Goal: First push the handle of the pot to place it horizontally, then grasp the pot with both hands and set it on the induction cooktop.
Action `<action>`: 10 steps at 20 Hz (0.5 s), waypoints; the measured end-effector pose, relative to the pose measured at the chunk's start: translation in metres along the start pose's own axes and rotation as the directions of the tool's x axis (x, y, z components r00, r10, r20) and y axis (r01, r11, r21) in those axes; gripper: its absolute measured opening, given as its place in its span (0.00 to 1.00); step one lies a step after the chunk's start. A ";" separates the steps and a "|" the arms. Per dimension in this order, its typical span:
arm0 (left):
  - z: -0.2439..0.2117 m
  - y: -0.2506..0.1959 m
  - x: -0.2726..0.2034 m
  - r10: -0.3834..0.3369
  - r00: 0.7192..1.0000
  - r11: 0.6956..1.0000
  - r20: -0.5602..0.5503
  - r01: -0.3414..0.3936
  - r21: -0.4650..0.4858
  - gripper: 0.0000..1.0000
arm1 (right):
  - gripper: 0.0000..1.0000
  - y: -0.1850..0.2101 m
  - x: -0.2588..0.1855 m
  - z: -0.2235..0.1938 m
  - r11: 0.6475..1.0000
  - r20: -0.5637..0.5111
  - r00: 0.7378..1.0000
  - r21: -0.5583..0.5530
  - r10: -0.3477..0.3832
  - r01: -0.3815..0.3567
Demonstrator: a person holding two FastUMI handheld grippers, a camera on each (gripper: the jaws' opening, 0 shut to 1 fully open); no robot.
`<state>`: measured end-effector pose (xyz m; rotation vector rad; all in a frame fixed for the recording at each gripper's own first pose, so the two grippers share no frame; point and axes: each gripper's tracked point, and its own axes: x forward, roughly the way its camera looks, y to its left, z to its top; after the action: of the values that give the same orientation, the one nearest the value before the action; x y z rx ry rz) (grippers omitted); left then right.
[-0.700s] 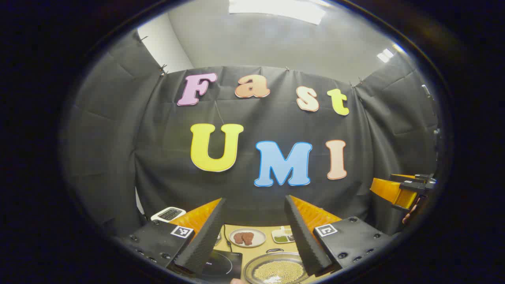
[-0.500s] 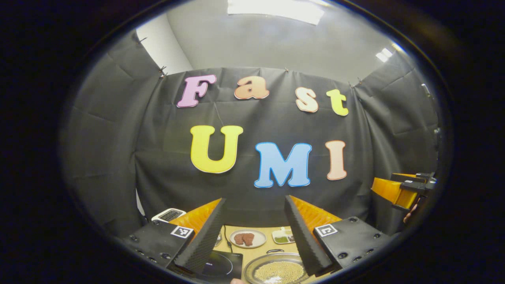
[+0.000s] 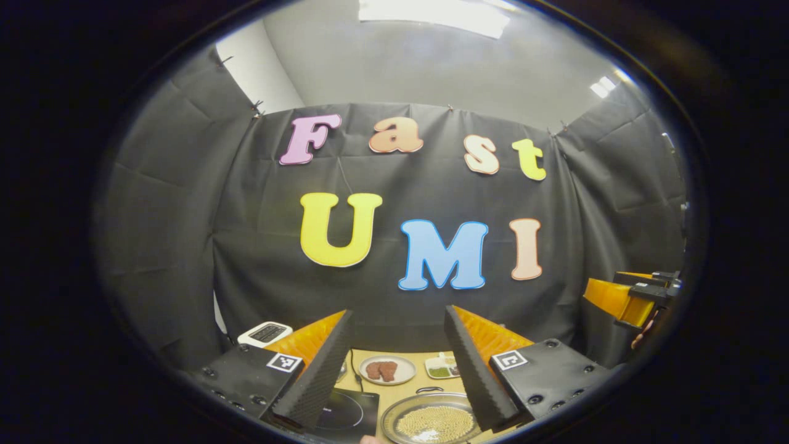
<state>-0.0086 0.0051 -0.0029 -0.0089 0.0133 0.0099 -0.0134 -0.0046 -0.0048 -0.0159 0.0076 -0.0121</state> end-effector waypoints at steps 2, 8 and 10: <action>0.000 0.002 0.000 0.003 1.000 1.000 0.000 -0.003 0.000 0.94 | 0.96 0.000 0.000 -0.002 1.000 -0.007 1.000 -0.001 0.000 0.000; -0.008 0.006 0.001 0.005 1.000 1.000 -0.017 -0.005 0.004 0.99 | 0.96 0.004 0.001 -0.021 1.000 -0.060 0.998 0.006 0.009 -0.008; -0.010 0.007 0.002 0.004 1.000 1.000 -0.022 -0.004 0.006 0.99 | 0.96 0.005 0.002 -0.029 1.000 -0.082 0.997 0.004 0.011 -0.011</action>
<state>-0.0065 0.0121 -0.0132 -0.0029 0.0356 0.0142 -0.0112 0.0002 -0.0343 -0.0116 0.0901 -0.0018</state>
